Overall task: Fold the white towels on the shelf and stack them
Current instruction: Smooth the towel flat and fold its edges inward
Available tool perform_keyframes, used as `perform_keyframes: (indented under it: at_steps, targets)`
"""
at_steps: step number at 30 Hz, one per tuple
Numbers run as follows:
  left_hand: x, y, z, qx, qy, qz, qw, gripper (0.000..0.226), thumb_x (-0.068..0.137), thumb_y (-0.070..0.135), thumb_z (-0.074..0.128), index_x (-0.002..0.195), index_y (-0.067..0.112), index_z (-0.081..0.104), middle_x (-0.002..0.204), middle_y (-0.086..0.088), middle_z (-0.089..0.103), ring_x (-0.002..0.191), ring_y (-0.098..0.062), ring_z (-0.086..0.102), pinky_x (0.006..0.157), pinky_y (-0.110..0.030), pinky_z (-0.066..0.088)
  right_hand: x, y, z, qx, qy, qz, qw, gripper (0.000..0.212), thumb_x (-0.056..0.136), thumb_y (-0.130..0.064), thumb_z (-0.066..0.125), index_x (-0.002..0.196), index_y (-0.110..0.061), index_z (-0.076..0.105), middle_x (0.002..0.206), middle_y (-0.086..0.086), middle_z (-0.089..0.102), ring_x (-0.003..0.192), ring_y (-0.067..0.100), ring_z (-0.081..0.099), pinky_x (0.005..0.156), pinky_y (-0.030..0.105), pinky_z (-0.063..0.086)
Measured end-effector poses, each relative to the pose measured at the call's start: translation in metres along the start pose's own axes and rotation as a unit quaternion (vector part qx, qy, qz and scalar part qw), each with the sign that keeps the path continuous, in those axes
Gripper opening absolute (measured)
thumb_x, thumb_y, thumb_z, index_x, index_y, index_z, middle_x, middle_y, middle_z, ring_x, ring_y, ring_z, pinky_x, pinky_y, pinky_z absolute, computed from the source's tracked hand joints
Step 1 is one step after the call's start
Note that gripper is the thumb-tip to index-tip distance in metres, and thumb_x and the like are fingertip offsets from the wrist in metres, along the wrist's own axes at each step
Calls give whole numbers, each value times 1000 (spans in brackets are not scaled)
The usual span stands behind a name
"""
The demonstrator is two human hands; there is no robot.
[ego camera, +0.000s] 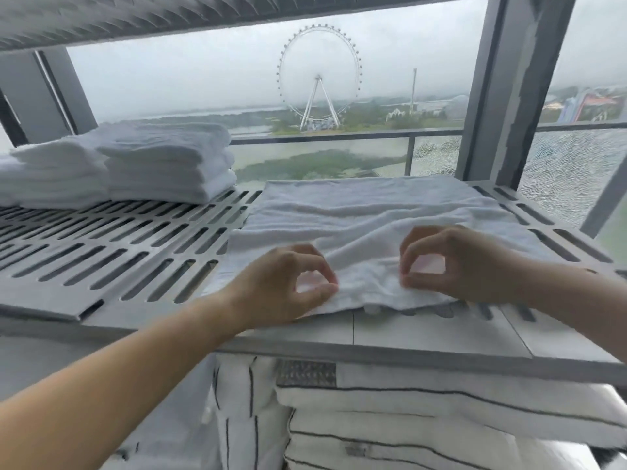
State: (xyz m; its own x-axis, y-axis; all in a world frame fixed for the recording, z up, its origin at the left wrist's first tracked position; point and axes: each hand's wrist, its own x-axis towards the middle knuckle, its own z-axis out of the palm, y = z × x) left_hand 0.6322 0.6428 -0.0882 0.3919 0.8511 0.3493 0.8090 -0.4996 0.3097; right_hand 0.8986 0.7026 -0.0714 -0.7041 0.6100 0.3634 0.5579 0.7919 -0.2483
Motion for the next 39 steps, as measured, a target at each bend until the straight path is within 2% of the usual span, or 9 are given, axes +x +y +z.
perform_keyframes:
  at_steps: [5, 9, 15, 21, 27, 31, 33, 37, 39]
  targets:
    - [-20, 12, -2, 62, 13, 0, 998, 40, 74, 60, 60, 103, 33, 66, 112, 19, 61, 99, -6, 59, 85, -31, 49, -23, -19, 6, 8, -23, 15, 1000, 39, 65, -63, 61, 90, -34, 70, 103, -23, 59, 92, -6, 54, 80, 2, 33]
    - [-15, 13, -5, 111, 48, -13, 993, 23, 83, 33, 59, 103, 28, 70, 110, 11, 68, 101, -14, 62, 86, -34, 49, -29, -20, 5, -39, 12, 31, 999, 20, 72, -36, 74, 91, -27, 72, 101, -14, 64, 93, 5, 60, 82, 11, 37]
    - [-5, 8, -14, 103, 101, -49, 988, 32, 95, 38, 44, 83, 15, 63, 78, -2, 68, 77, -26, 62, 64, -33, 45, -25, -21, 2, -84, -5, 42, 996, 30, 70, -16, 70, 100, -19, 71, 108, -8, 67, 101, 9, 59, 91, 18, 39]
    - [2, 10, -25, 129, 162, 24, 978, 16, 90, 18, 57, 105, 17, 61, 100, 1, 62, 81, -23, 61, 69, -38, 51, -11, -11, -11, -109, 128, 51, 984, 15, 89, -18, 59, 95, -12, 72, 96, 0, 72, 87, 20, 65, 69, 16, 38]
    - [3, -4, -19, 143, 54, 82, 985, 30, 84, 20, 66, 106, 14, 47, 101, 1, 63, 82, -19, 63, 60, -16, 35, -6, -2, -4, -118, 46, 18, 992, 18, 88, -24, 61, 103, -22, 71, 99, -6, 70, 86, 16, 65, 77, 32, 50]
    - [17, -15, -22, 190, 17, 62, 980, 26, 91, 29, 56, 115, 20, 54, 105, 2, 65, 91, -19, 63, 69, -23, 42, 5, 12, -11, -192, -25, 43, 980, 14, 91, -24, 54, 89, -20, 67, 94, -5, 66, 86, 18, 63, 72, 28, 48]
    - [36, -19, -41, 230, 67, 82, 967, 18, 93, 20, 53, 109, 17, 60, 105, -2, 62, 88, -24, 64, 73, -34, 51, 26, 22, -38, -236, 44, 41, 970, 14, 91, -14, 54, 88, -15, 67, 89, 1, 68, 80, 22, 64, 63, 17, 43]
    - [71, -16, -69, 204, 258, 69, 942, 22, 85, -1, 55, 96, 12, 67, 97, -10, 63, 81, -28, 63, 68, -37, 53, 64, 34, -78, -240, 246, 32, 938, 19, 88, -5, 57, 97, -12, 72, 95, 10, 70, 81, 29, 66, 72, 33, 52]
    - [65, -18, -54, 139, 235, 59, 960, 15, 82, 3, 63, 87, 16, 68, 90, -3, 63, 71, -16, 58, 66, -34, 53, 56, 39, -61, -188, 220, 12, 957, 23, 85, 0, 59, 94, -16, 73, 97, 6, 69, 82, 22, 66, 75, 31, 53]
